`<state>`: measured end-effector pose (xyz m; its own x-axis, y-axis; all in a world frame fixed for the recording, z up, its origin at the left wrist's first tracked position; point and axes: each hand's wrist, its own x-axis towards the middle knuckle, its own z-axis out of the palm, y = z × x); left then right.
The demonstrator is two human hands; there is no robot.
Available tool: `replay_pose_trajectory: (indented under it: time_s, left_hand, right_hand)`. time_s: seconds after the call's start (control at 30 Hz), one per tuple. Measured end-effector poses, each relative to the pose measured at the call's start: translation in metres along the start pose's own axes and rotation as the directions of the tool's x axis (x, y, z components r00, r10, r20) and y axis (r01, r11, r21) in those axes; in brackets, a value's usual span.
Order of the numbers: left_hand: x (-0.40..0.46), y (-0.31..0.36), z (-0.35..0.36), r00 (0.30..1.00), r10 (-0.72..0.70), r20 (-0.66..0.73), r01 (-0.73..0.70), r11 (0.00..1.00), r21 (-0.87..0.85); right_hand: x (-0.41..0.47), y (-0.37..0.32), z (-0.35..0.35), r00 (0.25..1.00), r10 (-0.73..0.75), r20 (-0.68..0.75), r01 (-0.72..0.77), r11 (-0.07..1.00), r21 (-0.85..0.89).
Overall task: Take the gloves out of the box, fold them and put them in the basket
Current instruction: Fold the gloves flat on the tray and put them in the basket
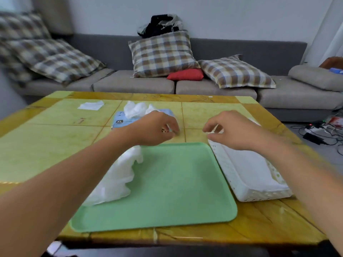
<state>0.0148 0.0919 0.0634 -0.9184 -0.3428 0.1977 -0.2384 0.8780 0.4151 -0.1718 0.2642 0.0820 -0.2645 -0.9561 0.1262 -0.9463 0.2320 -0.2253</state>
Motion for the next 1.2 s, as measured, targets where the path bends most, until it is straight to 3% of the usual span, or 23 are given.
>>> replay_pose_trajectory:
  time_s: [0.1,0.2,0.3,0.37,0.53,0.6,0.7,0.9,1.03,1.1,1.2]
  left_hand:
    - [-0.06,-0.062,-0.021,0.973,-0.227,-0.05,0.23,0.969,0.088]
    - [-0.112,-0.098,-0.022,0.947,-0.309,-0.088,0.318,0.941,0.115]
    - [-0.144,-0.108,-0.025,0.911,-0.404,0.089,0.394,0.913,0.11]
    - [-0.151,-0.113,-0.033,0.843,-0.473,0.255,0.47,0.879,0.078]
    - [-0.146,-0.11,-0.033,0.773,-0.426,0.47,0.416,0.9,0.131]
    - [-0.143,-0.112,-0.026,0.799,-0.409,0.442,0.389,0.911,0.14]
    - [-0.138,-0.119,-0.019,0.854,-0.39,0.345,0.399,0.916,0.046]
    - [-0.135,-0.119,-0.023,0.866,-0.372,0.335,0.366,0.927,0.083]
    - [-0.133,-0.115,-0.019,0.892,-0.35,0.285,0.333,0.937,0.109]
    - [-0.131,-0.116,-0.015,0.89,-0.381,0.25,0.365,0.925,0.107]
    - [-0.129,-0.117,-0.011,0.883,-0.419,0.211,0.405,0.908,0.108]
  right_hand:
    - [0.022,-0.094,0.044,0.971,-0.179,0.16,0.15,0.973,0.177]
    - [0.043,-0.15,0.1,0.957,-0.202,0.207,0.161,0.967,0.199]
    - [0.051,-0.174,0.136,0.972,-0.173,0.162,0.135,0.965,0.224]
    - [0.049,-0.181,0.151,0.979,-0.161,0.128,0.12,0.952,0.281]
    - [0.04,-0.161,0.175,0.98,-0.199,-0.024,0.19,0.883,0.428]
    - [0.037,-0.148,0.175,0.987,-0.132,-0.095,0.163,0.787,0.595]
    - [0.039,-0.129,0.169,0.998,0.006,-0.061,0.043,0.648,0.76]
    - [0.03,-0.107,0.156,1.0,-0.018,0.023,-0.002,0.742,0.671]
    - [0.021,-0.11,0.147,0.99,0.129,-0.053,-0.066,0.772,0.632]
    - [0.011,-0.126,0.144,0.996,0.027,-0.089,0.032,0.802,0.597]
    - [0.006,-0.145,0.155,0.987,-0.158,0.032,0.137,0.929,0.345]
